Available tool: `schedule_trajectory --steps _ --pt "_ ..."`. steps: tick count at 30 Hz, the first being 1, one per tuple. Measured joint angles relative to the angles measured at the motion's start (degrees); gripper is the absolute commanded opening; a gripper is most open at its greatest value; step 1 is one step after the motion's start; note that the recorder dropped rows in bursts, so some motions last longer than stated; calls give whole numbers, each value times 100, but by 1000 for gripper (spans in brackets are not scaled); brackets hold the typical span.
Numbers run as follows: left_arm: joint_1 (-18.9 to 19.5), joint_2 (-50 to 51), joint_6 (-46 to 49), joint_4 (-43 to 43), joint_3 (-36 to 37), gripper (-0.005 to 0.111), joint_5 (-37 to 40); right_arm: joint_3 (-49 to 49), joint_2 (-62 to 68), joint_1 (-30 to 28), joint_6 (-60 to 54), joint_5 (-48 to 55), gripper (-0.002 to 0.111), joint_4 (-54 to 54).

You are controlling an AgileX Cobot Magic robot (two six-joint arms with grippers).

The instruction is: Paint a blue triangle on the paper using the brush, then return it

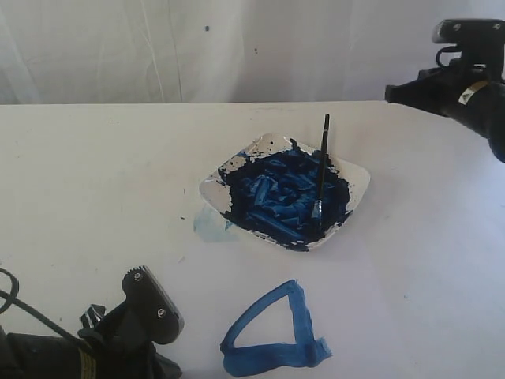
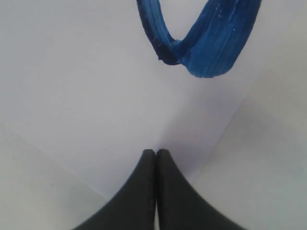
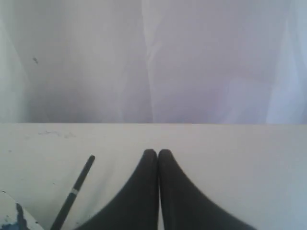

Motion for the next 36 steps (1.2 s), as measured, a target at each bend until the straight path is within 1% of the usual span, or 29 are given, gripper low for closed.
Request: schedule_trajectory --steps 5,9,12,17,26,29,32,36 --pt "0 0 0 0 0 0 0 804 -1184 0 10 -314 0 -24" --pt "0 0 0 0 0 0 0 1445 -1981 0 31 -350 0 -38" --pt "0 0 0 0 0 0 0 1818 -2636 0 190 -169 0 -38" --pt "0 0 0 0 0 0 0 2187 -3704 0 414 612 0 -38" --pt "0 0 0 0 0 0 0 2729 -5795 0 291 1877 0 -126" --pt "0 0 0 0 0 0 0 3054 -6536 0 403 2684 0 -115" --pt "0 0 0 0 0 0 0 3223 -7231 0 544 3045 0 -17" --pt "0 0 0 0 0 0 0 3238 -8026 0 553 3259 0 247"
